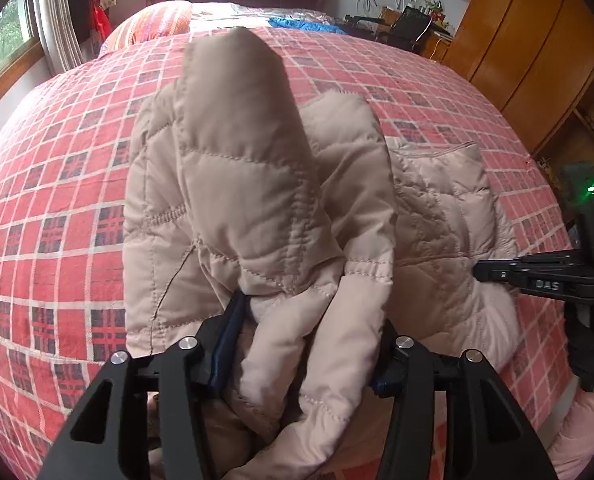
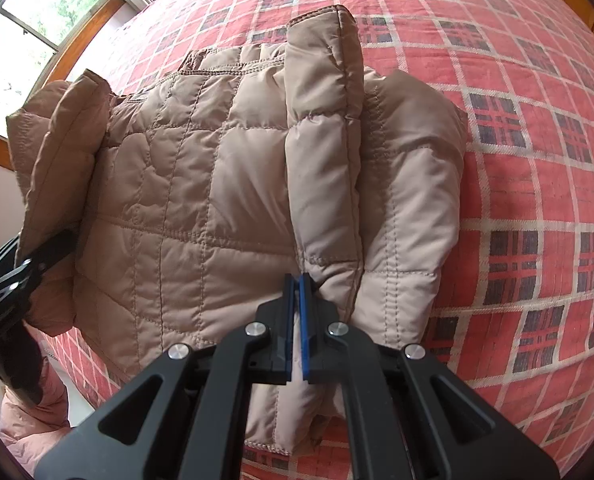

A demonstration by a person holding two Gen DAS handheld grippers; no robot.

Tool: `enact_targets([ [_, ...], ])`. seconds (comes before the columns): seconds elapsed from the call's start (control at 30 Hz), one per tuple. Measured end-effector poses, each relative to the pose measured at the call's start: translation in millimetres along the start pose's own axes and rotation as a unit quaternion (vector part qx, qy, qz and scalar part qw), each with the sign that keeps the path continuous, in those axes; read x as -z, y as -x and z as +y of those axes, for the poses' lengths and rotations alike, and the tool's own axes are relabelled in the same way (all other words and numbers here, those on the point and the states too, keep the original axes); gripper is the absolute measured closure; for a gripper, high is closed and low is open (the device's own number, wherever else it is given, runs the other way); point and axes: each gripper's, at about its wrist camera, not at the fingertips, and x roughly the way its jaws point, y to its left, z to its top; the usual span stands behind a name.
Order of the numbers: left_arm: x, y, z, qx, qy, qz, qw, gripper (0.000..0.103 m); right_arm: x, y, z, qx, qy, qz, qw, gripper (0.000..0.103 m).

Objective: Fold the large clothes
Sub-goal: 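Lift the edge with the left tool and fold it over while the right tool holds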

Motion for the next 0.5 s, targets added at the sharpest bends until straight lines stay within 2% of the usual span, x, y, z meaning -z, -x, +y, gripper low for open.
enact_targets([
  [0.27,-11,42,7,0.055,0.015,-0.009,0.9984,0.052,-3,-2,-3,0.0,-0.002,0.004,1.0,0.102],
  [0.4,-18,89,0,0.116,-0.003,-0.042,0.9924,0.052,-5,-2,-2,0.0,-0.004,0.007,1.0,0.102],
  [0.5,-23,120,12,0.111,-0.007,-0.07,0.9913,0.049,-6,-2,0,0.004,-0.003,0.008,1.0,0.102],
])
